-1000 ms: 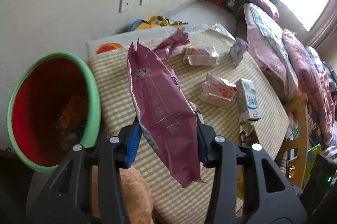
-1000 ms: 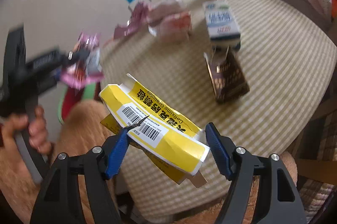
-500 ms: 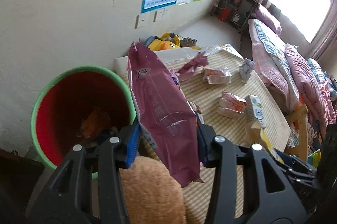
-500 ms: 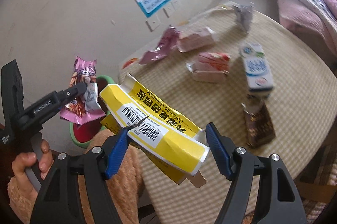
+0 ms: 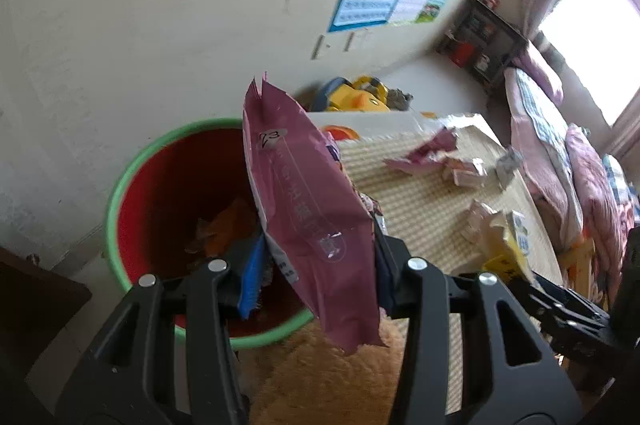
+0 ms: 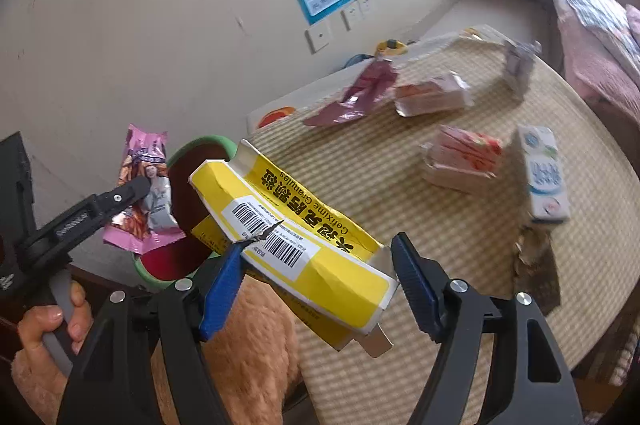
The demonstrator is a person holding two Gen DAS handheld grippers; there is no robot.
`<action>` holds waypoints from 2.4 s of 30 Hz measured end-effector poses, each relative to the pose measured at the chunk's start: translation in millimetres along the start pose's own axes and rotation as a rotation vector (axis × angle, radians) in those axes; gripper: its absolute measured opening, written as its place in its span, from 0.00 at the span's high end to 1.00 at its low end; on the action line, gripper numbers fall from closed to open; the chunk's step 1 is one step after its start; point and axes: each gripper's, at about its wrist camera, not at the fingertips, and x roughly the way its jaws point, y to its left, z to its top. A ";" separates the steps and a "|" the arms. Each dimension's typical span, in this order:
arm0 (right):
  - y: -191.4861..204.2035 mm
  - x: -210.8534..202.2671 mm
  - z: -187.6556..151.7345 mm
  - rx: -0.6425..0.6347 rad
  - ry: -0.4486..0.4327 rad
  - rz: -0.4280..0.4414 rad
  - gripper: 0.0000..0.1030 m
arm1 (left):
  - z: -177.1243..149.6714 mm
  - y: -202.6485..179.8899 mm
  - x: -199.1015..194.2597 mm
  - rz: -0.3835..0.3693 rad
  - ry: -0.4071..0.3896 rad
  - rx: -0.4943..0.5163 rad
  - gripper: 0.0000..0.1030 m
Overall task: Collect trash
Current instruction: 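Carry the pink bag and yellow carton over the red bucket and open both grippers, then grasp the brown cigarette box with the right gripper while the left gripper approaches the strawberry carton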
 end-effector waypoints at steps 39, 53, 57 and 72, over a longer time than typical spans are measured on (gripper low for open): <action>124.8 67.2 37.4 -0.289 0.003 0.021 0.16 | 17.6 82.6 7.7 0.100 -0.013 -0.131 0.34; -22.8 7.3 -20.1 -0.031 -0.033 -0.167 0.13 | 3.9 23.5 11.2 0.057 0.019 -0.013 0.34; -91.4 -7.9 -44.3 0.122 -0.023 -0.247 0.13 | -5.8 -8.3 19.9 0.029 0.052 0.047 0.34; -184.1 -3.5 -71.5 0.322 0.004 -0.267 0.13 | -25.9 -122.6 6.2 0.007 0.021 0.332 0.33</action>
